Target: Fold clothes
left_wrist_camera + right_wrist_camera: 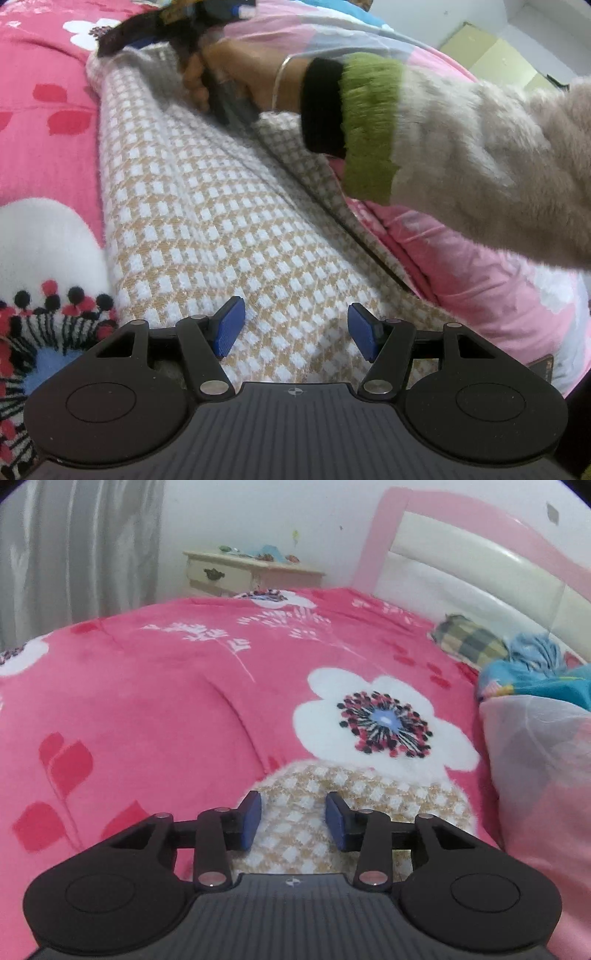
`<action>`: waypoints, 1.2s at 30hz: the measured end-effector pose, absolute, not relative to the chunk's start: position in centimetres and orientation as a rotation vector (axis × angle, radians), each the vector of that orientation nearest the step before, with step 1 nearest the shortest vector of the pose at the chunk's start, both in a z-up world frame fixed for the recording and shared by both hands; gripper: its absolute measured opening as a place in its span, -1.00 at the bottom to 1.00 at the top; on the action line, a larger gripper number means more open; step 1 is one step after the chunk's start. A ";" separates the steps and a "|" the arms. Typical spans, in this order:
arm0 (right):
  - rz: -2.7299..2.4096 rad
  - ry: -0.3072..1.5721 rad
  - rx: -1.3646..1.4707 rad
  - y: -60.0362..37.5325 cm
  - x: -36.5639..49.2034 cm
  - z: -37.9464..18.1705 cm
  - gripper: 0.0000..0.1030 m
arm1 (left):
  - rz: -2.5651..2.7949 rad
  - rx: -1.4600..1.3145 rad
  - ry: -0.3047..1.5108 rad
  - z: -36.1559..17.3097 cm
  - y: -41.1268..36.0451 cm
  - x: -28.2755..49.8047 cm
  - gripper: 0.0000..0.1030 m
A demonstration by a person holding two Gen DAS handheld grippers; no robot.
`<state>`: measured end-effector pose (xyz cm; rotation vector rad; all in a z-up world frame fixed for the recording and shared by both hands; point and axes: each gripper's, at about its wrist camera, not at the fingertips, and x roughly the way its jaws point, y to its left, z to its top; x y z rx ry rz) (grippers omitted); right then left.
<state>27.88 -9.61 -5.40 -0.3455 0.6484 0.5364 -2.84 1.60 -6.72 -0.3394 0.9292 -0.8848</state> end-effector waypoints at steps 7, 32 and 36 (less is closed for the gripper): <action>0.499 0.647 -0.330 -10.3 28.7 -5.4 -0.29 | -0.881 -0.346 0.935 -6.5 1.9 -3.2 0.20; 0.352 0.644 -0.266 -23.2 24.9 5.5 -0.26 | -0.877 -0.360 0.957 -6.9 1.8 -2.4 0.21; 0.422 0.710 -0.290 -24.4 19.1 7.4 -0.27 | -0.876 -0.354 0.966 -6.8 1.7 -2.2 0.21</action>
